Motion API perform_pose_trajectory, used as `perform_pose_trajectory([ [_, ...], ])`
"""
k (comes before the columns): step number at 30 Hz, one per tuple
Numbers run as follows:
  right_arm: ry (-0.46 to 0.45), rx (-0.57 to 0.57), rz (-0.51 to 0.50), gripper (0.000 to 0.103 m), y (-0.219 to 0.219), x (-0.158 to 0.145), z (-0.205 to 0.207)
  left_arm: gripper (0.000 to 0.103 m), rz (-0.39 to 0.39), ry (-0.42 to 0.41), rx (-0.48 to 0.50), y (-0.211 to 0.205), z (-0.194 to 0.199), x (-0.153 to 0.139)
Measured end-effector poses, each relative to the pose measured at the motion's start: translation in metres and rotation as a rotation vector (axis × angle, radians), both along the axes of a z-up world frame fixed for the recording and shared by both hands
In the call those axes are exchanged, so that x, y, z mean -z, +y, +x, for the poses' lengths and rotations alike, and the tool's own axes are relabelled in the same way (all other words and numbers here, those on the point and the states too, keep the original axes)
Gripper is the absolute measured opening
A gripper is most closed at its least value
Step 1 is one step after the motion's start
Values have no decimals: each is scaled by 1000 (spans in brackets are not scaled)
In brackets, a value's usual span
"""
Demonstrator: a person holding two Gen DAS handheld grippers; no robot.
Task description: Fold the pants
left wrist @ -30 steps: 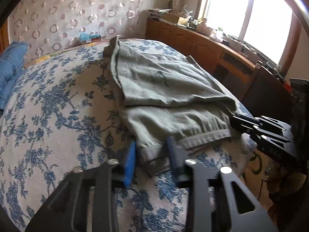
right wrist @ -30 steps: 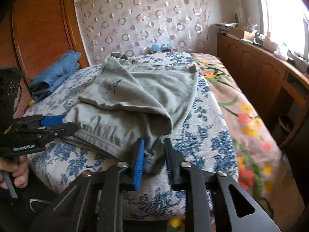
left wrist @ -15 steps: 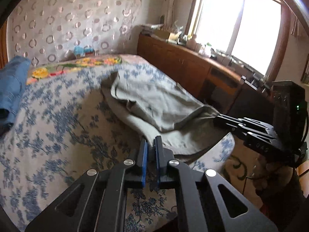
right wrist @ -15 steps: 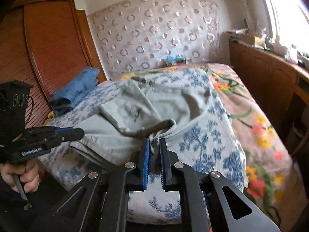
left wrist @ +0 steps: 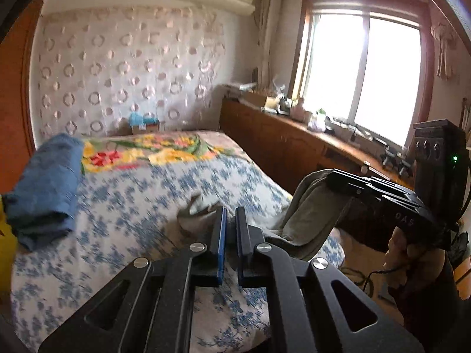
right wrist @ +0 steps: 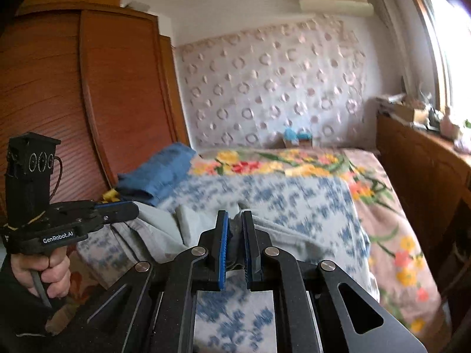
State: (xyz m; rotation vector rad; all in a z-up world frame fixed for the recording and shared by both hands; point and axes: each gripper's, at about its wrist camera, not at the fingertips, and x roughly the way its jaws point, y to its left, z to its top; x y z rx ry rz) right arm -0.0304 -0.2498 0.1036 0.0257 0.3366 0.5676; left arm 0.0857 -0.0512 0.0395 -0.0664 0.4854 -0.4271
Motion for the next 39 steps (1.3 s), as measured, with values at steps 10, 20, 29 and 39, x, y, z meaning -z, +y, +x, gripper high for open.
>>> perform_pose_trajectory([
  [10, -82, -66, 7, 9, 21, -16, 27, 7, -1, -73, -50, 36, 17, -25],
  [20, -42, -84, -47, 9, 40, -5, 115, 7, 16, -29, -98, 60, 90, -14],
  [29, -37, -68, -72, 9, 57, -54, 206, 7, 49, -63, -115, 58, 189, -53],
  [39, -59, -57, -82, 9, 73, -62, 227, 7, 80, -104, -132, 58, 192, -73],
])
